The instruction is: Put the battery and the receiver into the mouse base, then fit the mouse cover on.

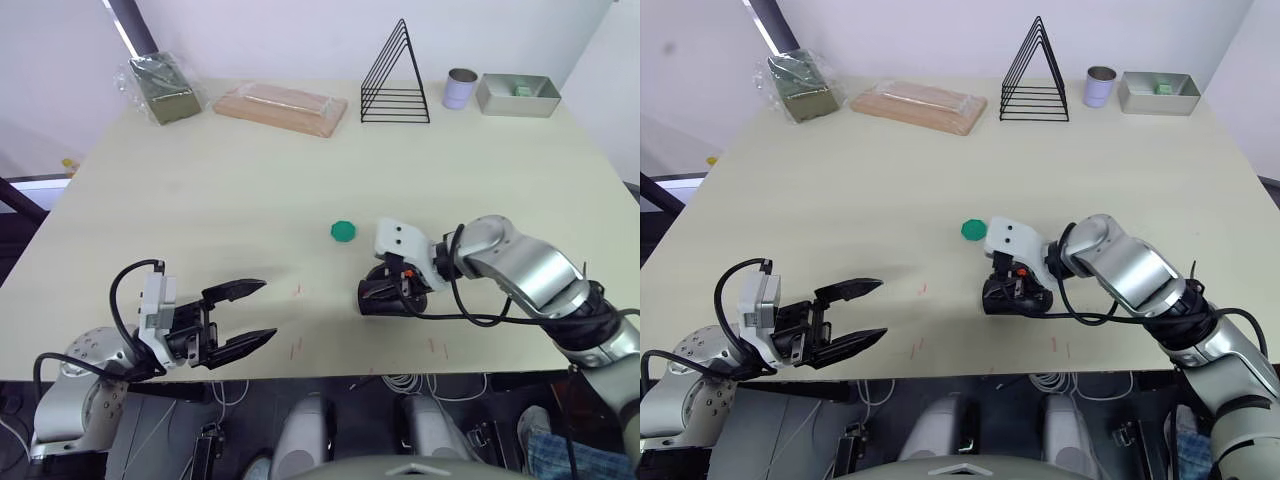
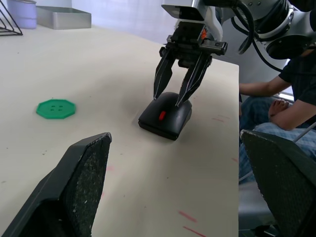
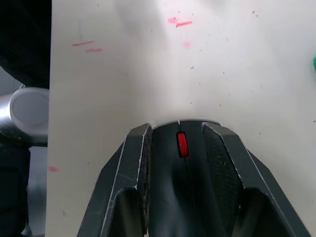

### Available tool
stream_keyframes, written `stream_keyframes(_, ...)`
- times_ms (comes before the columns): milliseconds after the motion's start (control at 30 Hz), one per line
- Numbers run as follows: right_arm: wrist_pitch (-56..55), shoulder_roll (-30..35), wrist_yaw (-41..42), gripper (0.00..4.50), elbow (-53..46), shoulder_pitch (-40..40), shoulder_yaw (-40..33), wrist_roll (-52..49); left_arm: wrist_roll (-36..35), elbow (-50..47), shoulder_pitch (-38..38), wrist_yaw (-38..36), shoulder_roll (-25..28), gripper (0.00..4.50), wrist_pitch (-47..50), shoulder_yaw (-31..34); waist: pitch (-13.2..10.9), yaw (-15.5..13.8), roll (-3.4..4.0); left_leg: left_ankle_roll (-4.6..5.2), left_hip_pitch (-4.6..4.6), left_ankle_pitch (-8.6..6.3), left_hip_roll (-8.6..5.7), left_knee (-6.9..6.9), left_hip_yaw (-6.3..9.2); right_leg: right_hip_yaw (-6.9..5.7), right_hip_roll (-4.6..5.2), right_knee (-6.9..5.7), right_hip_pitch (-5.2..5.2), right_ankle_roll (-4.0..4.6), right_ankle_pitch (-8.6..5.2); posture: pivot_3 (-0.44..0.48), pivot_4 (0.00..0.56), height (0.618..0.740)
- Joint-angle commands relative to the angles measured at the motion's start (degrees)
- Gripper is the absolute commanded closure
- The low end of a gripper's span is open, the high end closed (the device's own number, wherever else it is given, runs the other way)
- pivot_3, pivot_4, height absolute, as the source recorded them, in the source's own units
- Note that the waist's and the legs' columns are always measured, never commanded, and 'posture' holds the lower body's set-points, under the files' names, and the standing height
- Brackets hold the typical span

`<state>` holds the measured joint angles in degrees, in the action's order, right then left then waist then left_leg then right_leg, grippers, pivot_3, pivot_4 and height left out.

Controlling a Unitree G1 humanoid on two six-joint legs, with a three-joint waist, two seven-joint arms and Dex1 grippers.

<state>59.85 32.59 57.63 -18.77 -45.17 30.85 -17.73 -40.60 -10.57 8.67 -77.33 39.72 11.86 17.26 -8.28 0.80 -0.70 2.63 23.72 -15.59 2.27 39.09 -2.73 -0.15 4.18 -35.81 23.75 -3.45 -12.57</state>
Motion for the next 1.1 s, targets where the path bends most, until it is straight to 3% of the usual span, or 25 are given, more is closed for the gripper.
stream_keyframes(33,0.6,-0.3,-0.7,2.8,0.1,-1.8,1.1,0.6,0.0,-0.9,-0.3,-0.1,0.0,0.0,-0.7,-0.1,0.0,-0.1,0.0,0.0,0.0,0.0,0.0,0.0,0.0,0.0,0.01,0.0,0.0,0.0,0.0,0.0,0.15,0.74)
stream_keyframes(633,1.2,-5.5,-3.7,2.8,5.4,-5.1,7.2,3.9,0.3,-1.3,-0.2,0.8,-0.5,0.0,-0.9,-0.8,0.0,0.0,0.0,0.0,0.0,0.0,-0.02,-0.02,-0.01,-0.01,0.02,0.0,0.0,0.0,0.0,0.0,0.15,0.74)
stream_keyframes(900,-0.3,-3.1,-2.6,2.8,8.3,-2.4,10.7,6.1,0.1,-2.2,0.9,1.3,-0.7,0.0,-1.2,-0.7,0.0,0.0,0.0,0.0,0.0,0.0,-0.02,-0.01,0.0,-0.02,0.02,0.0,0.0,0.0,0.0,0.0,0.15,0.74)
stream_keyframes(967,-0.5,-3.2,-2.6,2.8,8.3,-1.8,9.6,5.7,0.1,-2.2,0.9,1.4,-0.8,0.0,-1.2,-0.7,0.0,-0.1,-0.01,0.0,0.0,0.0,-0.02,-0.02,-0.01,-0.02,0.03,0.01,-0.01,0.0,0.0,0.0,0.15,0.74)
stream_keyframes(1100,-2.5,-5.9,-3.4,2.8,4.6,-1.2,0.8,1.3,0.0,-2.1,0.7,1.4,-0.7,0.0,-1.3,-0.8,0.0,-0.1,-0.03,0.0,0.0,0.0,-0.03,-0.01,0.0,-0.02,0.04,0.01,-0.01,-0.01,0.0,0.0,0.15,0.74)
